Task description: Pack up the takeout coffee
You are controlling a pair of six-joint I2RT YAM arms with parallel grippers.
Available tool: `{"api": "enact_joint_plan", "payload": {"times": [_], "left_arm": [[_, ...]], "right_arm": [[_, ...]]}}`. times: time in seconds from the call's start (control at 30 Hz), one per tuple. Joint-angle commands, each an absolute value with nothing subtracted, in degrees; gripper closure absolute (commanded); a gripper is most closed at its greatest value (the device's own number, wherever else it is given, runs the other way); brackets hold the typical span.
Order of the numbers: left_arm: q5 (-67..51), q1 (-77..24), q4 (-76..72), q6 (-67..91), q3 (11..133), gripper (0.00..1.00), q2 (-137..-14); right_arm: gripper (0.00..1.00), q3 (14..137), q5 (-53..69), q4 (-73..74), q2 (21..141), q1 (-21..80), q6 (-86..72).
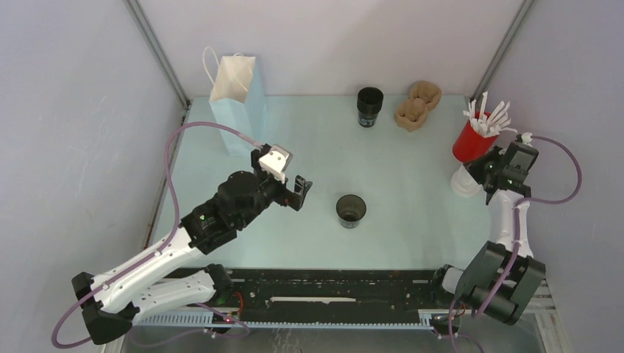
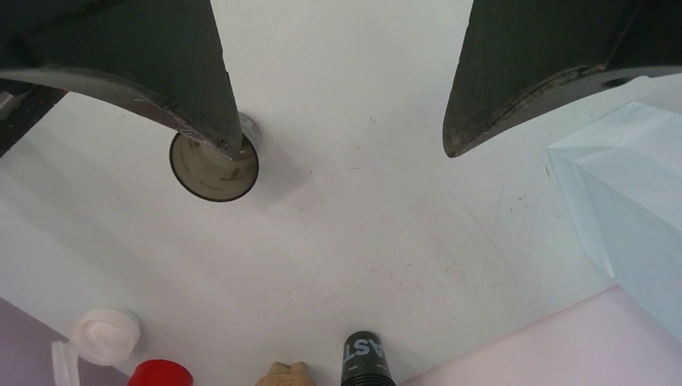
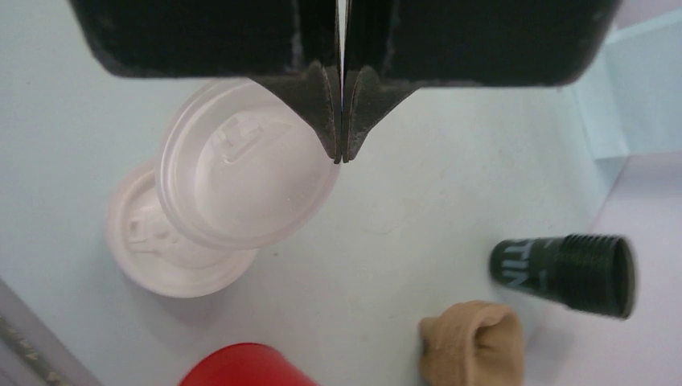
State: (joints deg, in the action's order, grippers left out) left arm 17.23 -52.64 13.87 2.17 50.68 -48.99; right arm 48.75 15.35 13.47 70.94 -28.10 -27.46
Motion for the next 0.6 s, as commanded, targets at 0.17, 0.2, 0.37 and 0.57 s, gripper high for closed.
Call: {"api": "enact_joint_plan", "payload": {"times": [0.17, 0.2, 0.37, 0.57], "left_arm": [[6.9, -52.1, 16.3, 15.4, 58.6, 0.00, -46.9], [4.6, -51.7, 17.1, 18.1, 59.6, 0.00, -47.3], [-5.2, -50.0, 15.0, 33.0, 60.5, 0.00, -46.8], [-4.7, -48.5, 10.4, 48.2, 56.8, 0.00, -42.1]], "right_arm": [[1.00, 48.0, 35.4, 14.2, 56.7, -13.1, -36.4], [1.00, 48.0, 36.7, 12.4, 55.5, -8.9, -38.4], [1.00, 48.0, 39.3, -3.4, 52.5, 12.0, -50.7], [1.00, 48.8, 41.2, -25.6, 55.6, 29.8, -61.1]]}}
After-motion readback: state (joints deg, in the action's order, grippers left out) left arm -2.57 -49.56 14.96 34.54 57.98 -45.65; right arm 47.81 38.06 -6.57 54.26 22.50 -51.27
